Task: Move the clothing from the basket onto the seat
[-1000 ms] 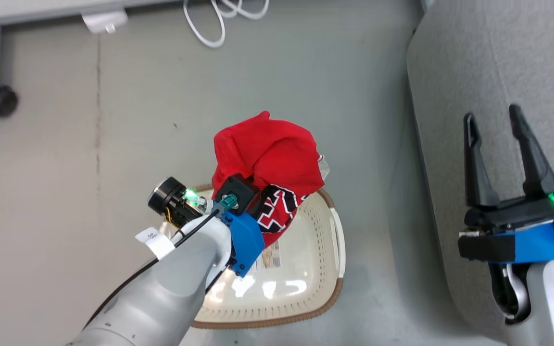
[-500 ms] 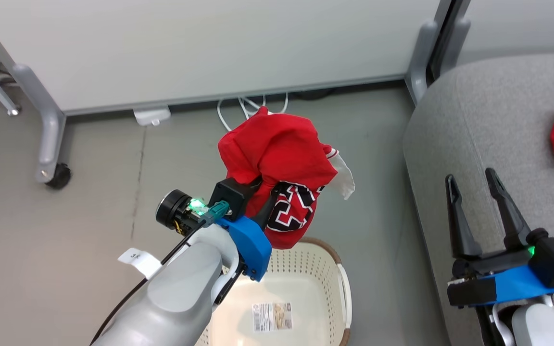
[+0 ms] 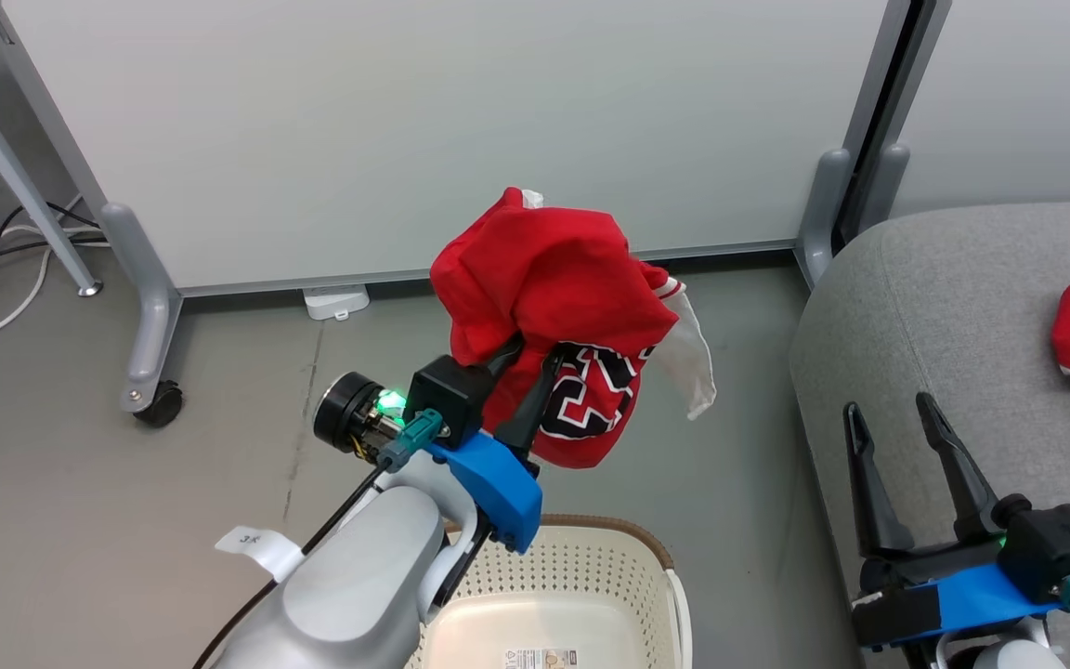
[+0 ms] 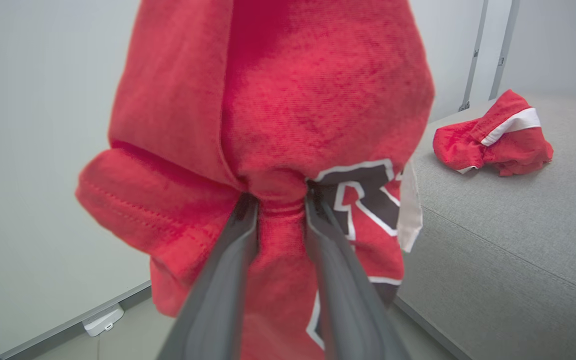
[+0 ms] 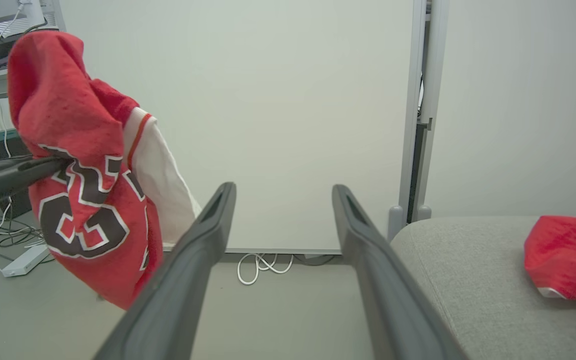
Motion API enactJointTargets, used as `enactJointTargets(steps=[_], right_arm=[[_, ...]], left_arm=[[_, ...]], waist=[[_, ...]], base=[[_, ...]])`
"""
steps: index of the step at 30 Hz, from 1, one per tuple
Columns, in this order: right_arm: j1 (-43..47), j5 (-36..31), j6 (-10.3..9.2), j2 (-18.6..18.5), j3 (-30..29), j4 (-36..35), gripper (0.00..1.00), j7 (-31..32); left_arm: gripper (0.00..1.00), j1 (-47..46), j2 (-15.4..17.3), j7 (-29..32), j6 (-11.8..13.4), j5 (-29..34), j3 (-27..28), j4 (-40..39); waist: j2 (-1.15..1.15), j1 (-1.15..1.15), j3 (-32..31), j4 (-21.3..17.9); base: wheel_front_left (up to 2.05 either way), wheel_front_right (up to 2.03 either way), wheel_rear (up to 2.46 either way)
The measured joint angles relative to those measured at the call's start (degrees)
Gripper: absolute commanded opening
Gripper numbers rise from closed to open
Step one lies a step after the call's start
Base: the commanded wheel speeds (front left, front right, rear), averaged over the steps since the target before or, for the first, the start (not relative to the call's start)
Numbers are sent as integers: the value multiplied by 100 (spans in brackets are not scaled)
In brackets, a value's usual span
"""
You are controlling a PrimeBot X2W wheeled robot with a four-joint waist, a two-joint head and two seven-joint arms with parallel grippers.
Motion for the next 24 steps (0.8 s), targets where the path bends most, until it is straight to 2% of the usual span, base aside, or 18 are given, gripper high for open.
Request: enactJointTargets(steps=[18, 24], right_arm=[[66, 83, 0, 79, 209, -40, 100, -1], [20, 144, 0, 87, 716, -240, 100, -1]], left_arm=[[0, 428, 461, 309, 366, 56, -78, -1425], [0, 433, 546, 381, 420, 52, -77, -1603]], waist=[[0, 1, -65, 48], [0, 1, -13, 67]], base=[[0, 0, 0], [0, 0, 0]])
